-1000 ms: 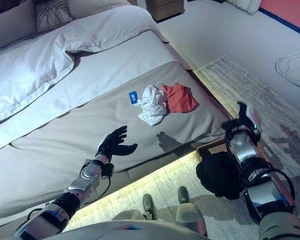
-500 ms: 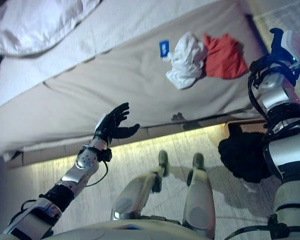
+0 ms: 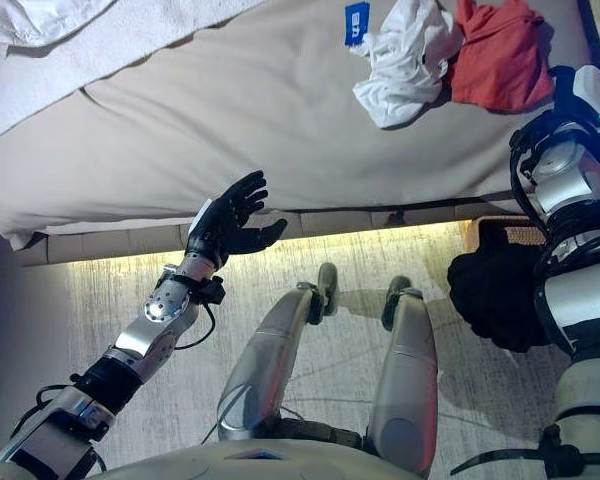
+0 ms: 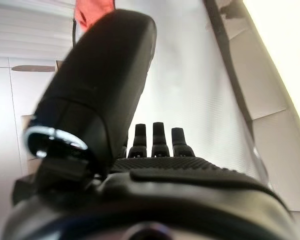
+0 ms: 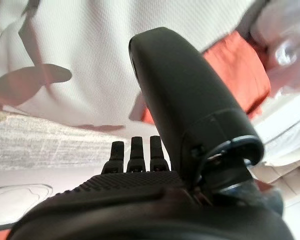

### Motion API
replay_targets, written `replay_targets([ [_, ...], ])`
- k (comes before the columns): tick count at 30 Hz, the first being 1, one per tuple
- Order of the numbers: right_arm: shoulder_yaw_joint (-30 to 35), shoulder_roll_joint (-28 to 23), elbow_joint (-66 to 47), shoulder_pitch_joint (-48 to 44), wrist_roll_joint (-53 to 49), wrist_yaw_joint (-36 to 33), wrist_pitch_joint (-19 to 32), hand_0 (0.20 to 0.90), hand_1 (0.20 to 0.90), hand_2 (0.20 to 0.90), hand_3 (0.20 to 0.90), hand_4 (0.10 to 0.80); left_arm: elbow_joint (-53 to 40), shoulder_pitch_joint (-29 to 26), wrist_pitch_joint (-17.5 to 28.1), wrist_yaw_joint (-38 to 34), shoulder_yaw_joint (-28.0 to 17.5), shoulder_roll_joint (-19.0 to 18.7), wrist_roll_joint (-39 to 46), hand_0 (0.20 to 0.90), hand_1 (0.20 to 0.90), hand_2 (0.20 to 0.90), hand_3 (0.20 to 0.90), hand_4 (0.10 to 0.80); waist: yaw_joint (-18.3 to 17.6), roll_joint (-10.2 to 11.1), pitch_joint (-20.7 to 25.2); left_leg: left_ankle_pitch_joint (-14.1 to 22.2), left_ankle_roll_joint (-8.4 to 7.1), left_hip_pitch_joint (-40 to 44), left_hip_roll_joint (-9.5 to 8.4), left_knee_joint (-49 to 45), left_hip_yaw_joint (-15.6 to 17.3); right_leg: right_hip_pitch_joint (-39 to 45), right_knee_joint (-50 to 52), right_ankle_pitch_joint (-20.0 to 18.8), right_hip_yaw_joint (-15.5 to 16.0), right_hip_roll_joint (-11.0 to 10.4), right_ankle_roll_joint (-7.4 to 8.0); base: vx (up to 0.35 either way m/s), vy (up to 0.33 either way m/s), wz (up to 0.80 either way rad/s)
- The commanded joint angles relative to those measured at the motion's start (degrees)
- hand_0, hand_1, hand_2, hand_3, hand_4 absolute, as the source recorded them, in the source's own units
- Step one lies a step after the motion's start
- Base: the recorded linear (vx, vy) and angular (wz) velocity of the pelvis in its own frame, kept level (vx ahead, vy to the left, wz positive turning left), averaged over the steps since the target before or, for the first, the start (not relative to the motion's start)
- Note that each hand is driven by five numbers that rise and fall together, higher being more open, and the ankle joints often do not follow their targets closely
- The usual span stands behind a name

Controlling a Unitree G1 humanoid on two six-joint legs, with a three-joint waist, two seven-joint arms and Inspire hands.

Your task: Pick up the clothes from the bed and place them into the basket

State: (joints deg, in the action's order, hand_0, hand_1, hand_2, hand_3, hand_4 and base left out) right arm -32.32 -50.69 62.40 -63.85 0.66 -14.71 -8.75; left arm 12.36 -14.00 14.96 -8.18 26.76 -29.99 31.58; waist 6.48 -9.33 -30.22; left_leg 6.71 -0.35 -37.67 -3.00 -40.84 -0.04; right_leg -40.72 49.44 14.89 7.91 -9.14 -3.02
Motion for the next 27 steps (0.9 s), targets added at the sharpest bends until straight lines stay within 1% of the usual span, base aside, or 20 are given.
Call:
replay_targets([
  [1, -1.89, -4.01, -0.94, -10.36, -3.03, -4.84, 2.92, 0.9, 0.9, 0.9, 0.9, 0.8, -8.69, 3.05, 3.95, -1.41, -4.12, -3.59, 1.11, 0.9, 0.9, 0.9, 0.9, 0.8, 1.36, -0.71, 0.43, 3.02, 1.33, -3.06, -2.85, -1.98, 0.18, 2.34, 1.94, 3.7, 3.13, 2.99, -2.32, -0.021, -0.03, 0.05],
  [3, -1.67, -4.24, -0.75, -12.13, -5.59, -5.59, 3.53, 0.9, 0.9, 0.9, 0.9, 0.8, -9.03, 3.69, 4.42, -1.55, -4.36, -3.97, 1.29, 0.9, 0.9, 0.9, 0.9, 0.8, 1.68, -0.96, 0.43, 3.13, 1.49, -4.46, -2.87, -2.13, 0.12, 0.83, 2.63, 3.9, 2.96, 3.33, -2.43, 0.016, -0.032, 0.05],
  [4, -1.6, -4.21, -1.06, -13.18, -7.29, -5.98, 3.72, 0.9, 0.9, 0.9, 0.9, 0.8, -9.31, 4.52, 4.62, -1.48, -4.49, -4.24, 1.4, 0.9, 0.9, 0.9, 0.9, 0.8, 1.94, -0.96, 0.43, 4.84, 1.48, -4.36, -2.98, -2.82, 0.03, 0.8, 3.54, 5.41, 2.54, 3.46, -2.05, 0.057, -0.035, 0.04],
  [8, -0.57, -4.77, -2.79, -15.98, -11.73, -5.54, 4.08, 0.9, 0.9, 0.9, 0.9, 0.8, -10.25, 7.0, 5.1, -0.95, -5.64, -5.22, 1.89, 0.9, 0.9, 0.9, 0.9, 0.8, 2.74, -0.85, 0.43, 4.81, 1.53, -6.87, -2.95, -4.21, -0.59, -1.68, 5.16, 5.81, 2.52, 3.72, -2.14, 0.012, -0.04, 0.06],
  [12, -1.41, -5.35, -4.54, -18.56, -14.11, -5.9, 3.25, 0.9, 0.9, 0.9, 0.9, 0.8, -11.21, 9.43, 6.37, -0.05, -7.18, -6.07, 2.44, 0.9, 0.9, 0.9, 0.9, 0.8, 3.52, -0.32, 0.43, 4.6, 1.7, -8.83, -2.61, -4.95, -1.11, -3.53, 5.94, 5.75, 2.63, 4.13, -2.33, 0.003, -0.028, 0.04],
  [18, 0.33, -5.39, -6.34, -20.14, -21.03, -11.04, 5.18, 0.9, 0.9, 0.9, 0.9, 0.8, -12.27, 11.79, 7.01, -0.63, -8.83, -6.75, 2.3, 0.9, 0.9, 0.9, 0.9, 0.8, 4.44, 0.14, 0.43, 4.3, 1.78, -10.88, -2.28, -5.52, -1.99, -5.1, 7.32, 6.19, 3.01, 4.43, -2.57, 0.012, -0.049, 0.08],
  [22, 2.49, -5.27, -7.73, -20.82, -24.54, -12.3, 5.35, 0.9, 0.9, 0.9, 0.9, 0.8, -12.47, 13.5, 8.14, 0.26, -10.32, -7.5, 2.88, 0.9, 0.9, 0.9, 0.9, 0.8, 5.11, 0.89, 0.43, 4.54, 1.88, -12.24, -1.89, -6.53, -2.63, -6.35, 8.51, 6.42, 3.55, 4.37, -2.61, 0.005, -0.042, 0.08],
  [25, 3.6, -5.23, -7.46, -20.86, -24.95, -12.28, 4.68, 0.9, 0.9, 0.9, 0.9, 0.8, -12.82, 14.43, 8.59, 0.87, -11.08, -7.8, 2.88, 0.9, 0.9, 0.9, 0.9, 0.8, 5.56, 1.37, 0.43, 4.39, 1.86, -13.08, -1.7, -7.39, -2.91, -6.66, 9.01, 6.55, 4.0, 4.33, -2.65, 0.023, -0.055, 0.05],
  [26, 3.53, -5.23, -7.33, -20.94, -24.85, -12.39, 4.34, 0.747, 0.747, 0.747, 0.722, 0.622, -12.93, 14.59, 8.83, 0.95, -11.23, -7.85, 2.76, 0.9, 0.9, 0.9, 0.9, 0.8, 5.68, 1.5, 0.43, 4.17, 1.84, -13.48, -1.61, -7.6, -3.06, -6.96, 9.2, 6.54, 4.09, 4.37, -2.66, 0.01, -0.058, 0.09],
  [27, 3.41, -5.24, -7.13, -20.94, -24.48, -12.46, 4.08, 0.573, 0.573, 0.573, 0.518, 0.418, -13.0, 14.66, 8.96, 1.01, -11.42, -8.03, 2.81, 0.9, 0.9, 0.9, 0.9, 0.8, 5.78, 1.61, 0.43, 4.21, 1.9, -13.86, -1.58, -7.75, -3.19, -7.3, 9.35, 6.45, 4.17, 4.41, -2.65, 0.003, -0.047, 0.09],
])
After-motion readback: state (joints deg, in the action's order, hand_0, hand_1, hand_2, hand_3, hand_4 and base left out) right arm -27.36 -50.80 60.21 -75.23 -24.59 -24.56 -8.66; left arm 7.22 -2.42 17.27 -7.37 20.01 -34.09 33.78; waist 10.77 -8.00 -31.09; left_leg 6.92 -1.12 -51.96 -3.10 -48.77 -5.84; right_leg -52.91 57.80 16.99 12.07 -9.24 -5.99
